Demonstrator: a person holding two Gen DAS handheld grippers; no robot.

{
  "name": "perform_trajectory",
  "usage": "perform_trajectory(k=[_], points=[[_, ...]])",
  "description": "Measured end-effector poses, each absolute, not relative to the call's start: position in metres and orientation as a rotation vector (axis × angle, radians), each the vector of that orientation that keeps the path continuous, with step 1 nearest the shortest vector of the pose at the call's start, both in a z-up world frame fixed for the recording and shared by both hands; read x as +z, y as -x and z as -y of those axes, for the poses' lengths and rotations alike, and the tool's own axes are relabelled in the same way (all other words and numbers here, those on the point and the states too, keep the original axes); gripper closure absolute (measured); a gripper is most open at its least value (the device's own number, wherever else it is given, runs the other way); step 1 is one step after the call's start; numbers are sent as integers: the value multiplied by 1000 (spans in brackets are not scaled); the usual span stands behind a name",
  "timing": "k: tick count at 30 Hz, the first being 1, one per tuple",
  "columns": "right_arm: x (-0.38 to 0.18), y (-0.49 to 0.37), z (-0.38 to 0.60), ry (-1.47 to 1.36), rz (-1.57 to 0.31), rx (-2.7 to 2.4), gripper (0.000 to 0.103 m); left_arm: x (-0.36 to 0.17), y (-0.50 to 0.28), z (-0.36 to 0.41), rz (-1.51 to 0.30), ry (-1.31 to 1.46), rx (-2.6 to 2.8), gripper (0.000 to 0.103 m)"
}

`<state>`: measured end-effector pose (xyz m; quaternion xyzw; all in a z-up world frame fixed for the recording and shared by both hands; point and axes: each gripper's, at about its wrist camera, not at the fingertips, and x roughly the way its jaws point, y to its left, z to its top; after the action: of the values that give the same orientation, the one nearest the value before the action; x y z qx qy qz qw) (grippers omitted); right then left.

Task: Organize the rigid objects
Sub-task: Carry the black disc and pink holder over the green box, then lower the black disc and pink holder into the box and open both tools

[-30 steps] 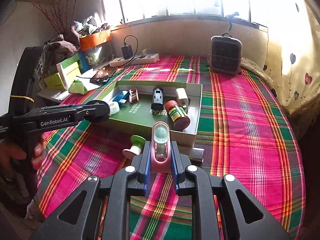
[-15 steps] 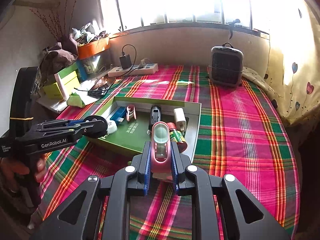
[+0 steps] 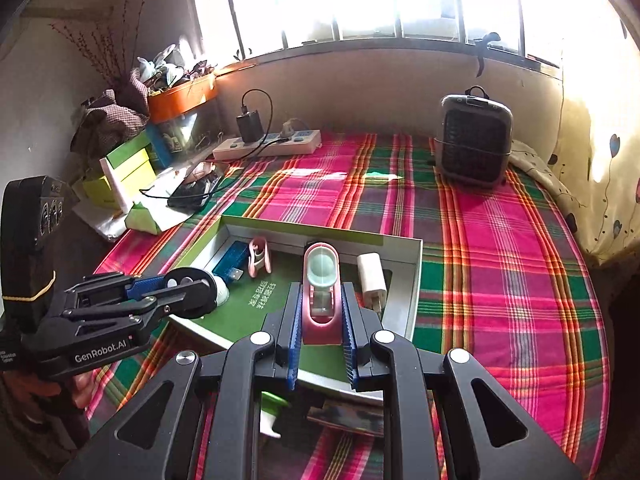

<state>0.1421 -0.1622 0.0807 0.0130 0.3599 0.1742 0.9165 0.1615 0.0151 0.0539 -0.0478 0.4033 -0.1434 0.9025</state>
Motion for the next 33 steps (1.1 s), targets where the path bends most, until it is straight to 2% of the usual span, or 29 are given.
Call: perform_trajectory(k=[33], points=[[43, -230, 106, 43, -880, 466, 84, 27, -193, -12, -896, 94, -287, 77]])
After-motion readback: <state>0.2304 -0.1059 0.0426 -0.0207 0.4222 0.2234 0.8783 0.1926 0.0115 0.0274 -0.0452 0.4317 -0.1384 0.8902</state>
